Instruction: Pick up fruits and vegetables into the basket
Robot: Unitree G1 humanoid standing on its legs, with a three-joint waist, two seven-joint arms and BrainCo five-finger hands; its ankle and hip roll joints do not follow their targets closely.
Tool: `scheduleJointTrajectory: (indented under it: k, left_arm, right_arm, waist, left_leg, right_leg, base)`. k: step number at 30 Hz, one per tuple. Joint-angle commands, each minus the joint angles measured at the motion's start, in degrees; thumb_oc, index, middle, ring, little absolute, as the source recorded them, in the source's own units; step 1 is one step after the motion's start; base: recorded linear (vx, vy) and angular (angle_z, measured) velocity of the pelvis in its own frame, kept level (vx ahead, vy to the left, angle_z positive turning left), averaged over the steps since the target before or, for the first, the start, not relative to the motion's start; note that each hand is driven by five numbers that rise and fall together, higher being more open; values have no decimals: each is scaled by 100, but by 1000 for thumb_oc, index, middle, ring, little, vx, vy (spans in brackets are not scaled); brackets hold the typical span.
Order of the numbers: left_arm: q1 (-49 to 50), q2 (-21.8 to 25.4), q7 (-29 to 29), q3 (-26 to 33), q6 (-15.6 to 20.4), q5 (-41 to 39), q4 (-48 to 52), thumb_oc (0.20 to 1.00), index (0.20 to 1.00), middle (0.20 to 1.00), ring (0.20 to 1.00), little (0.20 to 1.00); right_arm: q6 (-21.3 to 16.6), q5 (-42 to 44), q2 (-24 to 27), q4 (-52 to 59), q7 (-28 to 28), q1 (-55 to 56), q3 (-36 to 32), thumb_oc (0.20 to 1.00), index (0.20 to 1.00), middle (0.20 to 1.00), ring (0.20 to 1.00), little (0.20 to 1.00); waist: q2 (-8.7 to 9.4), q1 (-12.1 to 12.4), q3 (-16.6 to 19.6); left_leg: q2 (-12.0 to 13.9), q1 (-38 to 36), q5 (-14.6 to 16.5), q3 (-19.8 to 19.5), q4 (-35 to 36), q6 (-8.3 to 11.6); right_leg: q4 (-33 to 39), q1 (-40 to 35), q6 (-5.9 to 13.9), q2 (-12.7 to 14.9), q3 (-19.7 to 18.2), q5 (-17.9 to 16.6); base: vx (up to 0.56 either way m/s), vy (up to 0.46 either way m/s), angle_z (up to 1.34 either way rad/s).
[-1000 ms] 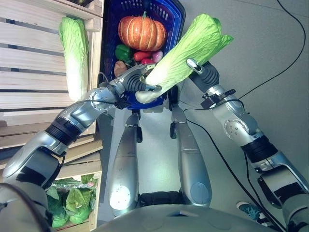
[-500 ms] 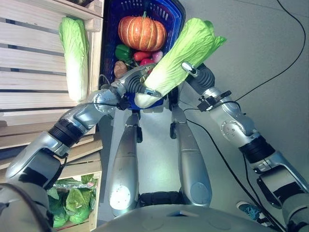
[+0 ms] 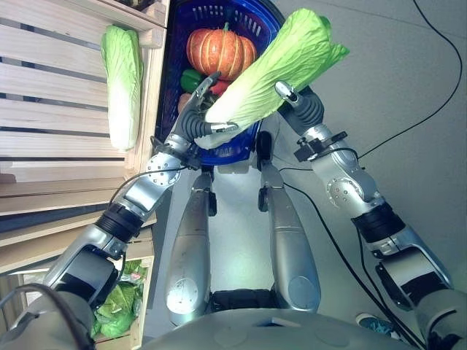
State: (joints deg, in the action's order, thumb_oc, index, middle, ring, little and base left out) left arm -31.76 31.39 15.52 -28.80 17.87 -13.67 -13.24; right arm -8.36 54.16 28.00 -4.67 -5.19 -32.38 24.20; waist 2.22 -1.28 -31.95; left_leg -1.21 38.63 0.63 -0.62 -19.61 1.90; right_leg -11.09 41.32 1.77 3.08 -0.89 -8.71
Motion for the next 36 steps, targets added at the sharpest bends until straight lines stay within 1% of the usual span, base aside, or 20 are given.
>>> scheduleJointTrajectory:
  k: [1,6,11,13,14,17,19,22,25,30,31,34,36]
  left_arm:
    - [62,-89,645,939,206,-454,-178,1000,1000,1000,1000,1000]
    - [119,-163,976,1390,227,-557,-395,1000,1000,1000,1000,1000]
    - [119,-161,1213,1598,251,-482,-618,1000,1000,1000,1000,1000]
    - [108,-149,1348,1667,256,-438,-745,1000,1000,1000,1000,1000]
    - [118,-146,1377,1677,262,-417,-784,1000,1000,1000,1000,1000]
    - [-11,-96,1508,1798,197,-372,-1107,1000,1000,1000,1000,1000]
    - [-65,-51,1545,1823,165,-333,-1323,1000,1000,1000,1000,1000]
    - [-153,3,1512,1860,89,-375,-1536,1000,1000,1000,1000,1000]
    - [-201,27,1412,1867,130,-434,-1785,1000,1000,1000,1000,1000]
    - [-279,6,1369,1801,152,-402,-2075,1000,1000,1000,1000,1000]
    - [-320,13,1381,1783,111,-300,-2142,1000,1000,1000,1000,1000]
    - [-368,61,1378,1731,52,-258,-2217,1000,1000,1000,1000,1000]
    - [-436,112,1361,1675,-14,-258,-2318,1000,1000,1000,1000,1000]
  right_arm:
    - [-81,-232,-161,698,-304,246,3,200,200,200,200,200]
    - [-47,-537,-136,619,-199,319,-212,200,200,200,200,200]
    - [-48,-848,-63,543,-44,300,-325,200,200,200,200,200]
    - [-93,-829,-23,463,-77,269,-366,200,200,200,200,200]
    - [-96,-830,-23,449,-80,280,-370,200,200,200,200,200]
    - [-59,-882,-6,266,-76,132,-437,200,200,200,200,200]
    - [-71,-908,28,103,-64,23,-433,200,200,200,200,200]
    - [-57,-948,61,-67,-19,-186,-451,200,200,200,200,200]
    - [-20,-895,61,-243,10,-393,-430,200,200,200,200,200]
    - [206,-1039,53,-530,47,-666,-346,200,200,200,200,200]
    - [325,-1222,72,-603,125,-778,-300,200,200,200,200,200]
    - [478,-1334,142,-725,184,-946,-203,200,200,200,200,200]
    - [682,-1437,197,-920,298,-1160,-114,200,200,200,200,200]
  waist:
    - [-70,20,216]
    - [-71,3,216]
    - [-77,-10,216]
    - [-80,-13,216]
    - [-77,-12,216]
    - [-87,-2,216]
    - [-101,19,216]
    - [-122,56,216]
    - [-142,95,216]
    - [-167,151,216]
    - [-174,171,216]
    - [-192,200,216]
    - [-201,234,216]
  left_leg:
    - [-202,-141,-266,-103,687,65]
    - [-199,-158,-254,-104,658,79]
    - [-202,-169,-244,-101,635,84]
    - [-202,-133,-269,-101,610,90]
    - [-203,-161,-233,-100,593,91]
    - [-201,-140,-247,-102,560,100]
    - [-202,-176,-198,-106,518,104]
    - [-212,-145,-236,-121,508,110]
    - [-212,-148,-229,-131,479,112]
    - [-224,-181,-182,-148,434,104]
    - [-235,-160,-175,-157,406,101]
    - [-245,-152,-175,-165,385,99]
    - [-255,-137,-165,-176,340,103]
  right_leg:
    - [-487,-349,274,-259,431,848]
    - [-529,-372,244,-270,420,900]
    - [-550,-378,219,-280,414,927]
    - [-561,-348,212,-280,416,906]
    - [-578,-376,212,-280,412,942]
    - [-593,-363,204,-266,423,935]
    - [-639,-389,202,-248,438,987]
    - [-637,-373,196,-224,474,965]
    - [-678,-372,188,-211,498,984]
    - [-745,-386,173,-195,540,1038]
    - [-770,-361,169,-188,553,1040]
    - [-773,-359,165,-171,572,1036]
    - [-794,-353,161,-150,593,1036]
  base:
    - [0,0,0]
    - [0,0,0]
    - [0,0,0]
    - [0,0,0]
    - [0,0,0]
    - [0,0,0]
    - [0,0,0]
    - [-1,-1,4]
    - [10,6,5]
    - [15,5,4]
    - [6,4,3]
    - [1,2,1]
    - [13,5,4]
